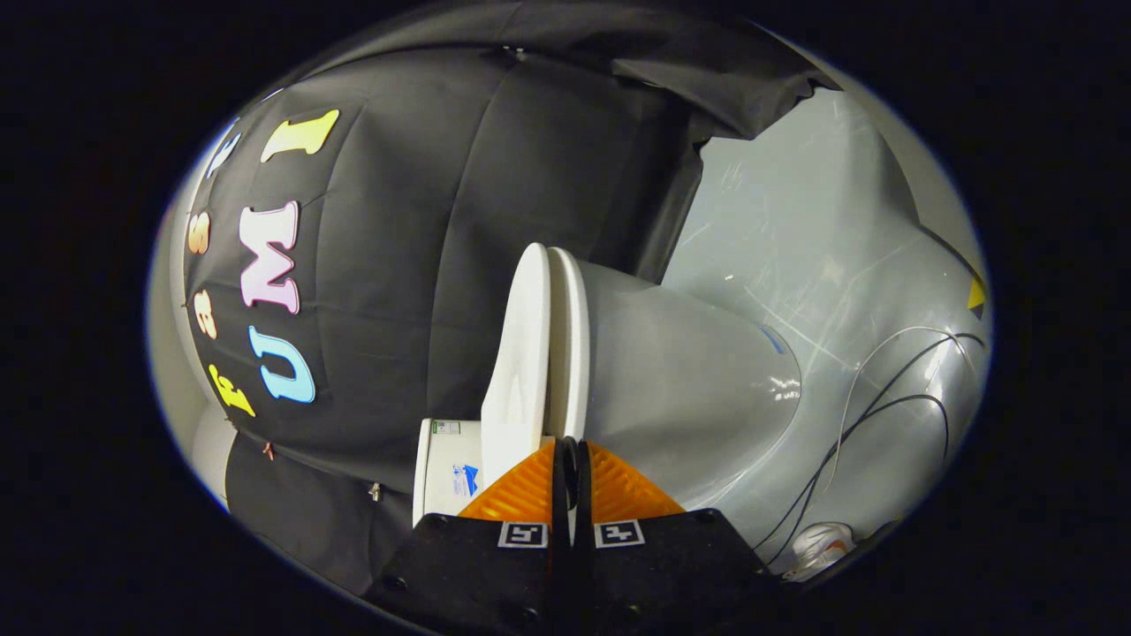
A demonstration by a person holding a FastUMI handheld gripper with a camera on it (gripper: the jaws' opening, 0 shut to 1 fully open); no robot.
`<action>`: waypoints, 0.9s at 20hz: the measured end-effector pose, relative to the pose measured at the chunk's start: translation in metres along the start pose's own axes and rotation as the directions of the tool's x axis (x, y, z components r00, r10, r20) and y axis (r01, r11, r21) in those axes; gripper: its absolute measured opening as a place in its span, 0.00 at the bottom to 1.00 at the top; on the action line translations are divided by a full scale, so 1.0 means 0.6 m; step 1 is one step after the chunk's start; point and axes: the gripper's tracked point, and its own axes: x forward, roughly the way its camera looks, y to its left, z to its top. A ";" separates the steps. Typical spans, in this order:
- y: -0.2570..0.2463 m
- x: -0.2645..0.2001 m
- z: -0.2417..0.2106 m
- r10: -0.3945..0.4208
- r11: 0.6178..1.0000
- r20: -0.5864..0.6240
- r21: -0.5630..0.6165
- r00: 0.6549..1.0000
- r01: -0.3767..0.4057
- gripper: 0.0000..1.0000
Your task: Open the toilet lid.
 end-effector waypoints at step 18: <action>0.194 -0.061 0.000 -0.026 0.958 0.117 -0.280 0.993 0.058 0.05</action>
